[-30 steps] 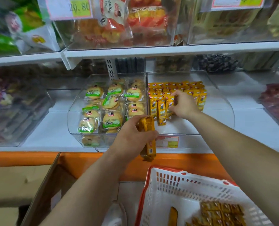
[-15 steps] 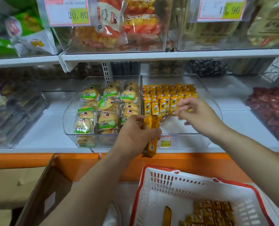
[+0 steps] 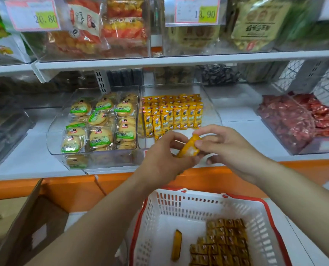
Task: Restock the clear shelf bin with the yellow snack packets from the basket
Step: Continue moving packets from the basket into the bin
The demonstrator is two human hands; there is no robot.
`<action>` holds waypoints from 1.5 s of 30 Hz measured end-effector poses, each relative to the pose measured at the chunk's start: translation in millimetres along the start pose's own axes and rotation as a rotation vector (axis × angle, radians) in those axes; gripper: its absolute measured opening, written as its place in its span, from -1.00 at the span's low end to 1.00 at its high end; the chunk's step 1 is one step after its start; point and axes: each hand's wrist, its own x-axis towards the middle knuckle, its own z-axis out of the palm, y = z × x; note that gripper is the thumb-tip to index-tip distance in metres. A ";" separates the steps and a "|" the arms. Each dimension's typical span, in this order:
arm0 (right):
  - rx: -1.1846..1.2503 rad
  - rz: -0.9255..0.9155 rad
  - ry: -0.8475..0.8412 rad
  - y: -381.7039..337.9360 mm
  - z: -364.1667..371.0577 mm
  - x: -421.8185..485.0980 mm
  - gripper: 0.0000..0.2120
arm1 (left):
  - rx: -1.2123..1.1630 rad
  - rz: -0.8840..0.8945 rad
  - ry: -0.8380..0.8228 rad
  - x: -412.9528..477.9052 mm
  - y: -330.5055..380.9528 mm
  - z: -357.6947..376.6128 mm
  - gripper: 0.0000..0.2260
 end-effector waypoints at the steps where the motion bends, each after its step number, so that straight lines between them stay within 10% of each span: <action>1: 0.057 -0.033 -0.021 0.1 -6.9 0.1 -0.79 | -0.051 -0.037 -0.021 0.6 1.1 -0.6 -0.71; 18: 0.237 0.003 0.030 15.0 -5.4 18.6 -0.58 | -0.051 0.025 0.114 7.6 -9.6 -3.8 -0.66; 29: -0.147 -0.150 -0.118 5.2 23.5 52.7 -0.79 | -0.331 0.009 0.168 16.6 -11.1 -39.6 -0.62; 34: -0.223 -0.222 -0.175 6.3 19.2 94.2 -0.44 | -0.070 0.034 0.311 27.3 -23.7 -51.5 -0.58; 45: -0.718 -0.239 0.289 51.1 1.3 210.4 -0.67 | 0.494 -0.170 0.404 37.4 -60.7 -66.3 -0.45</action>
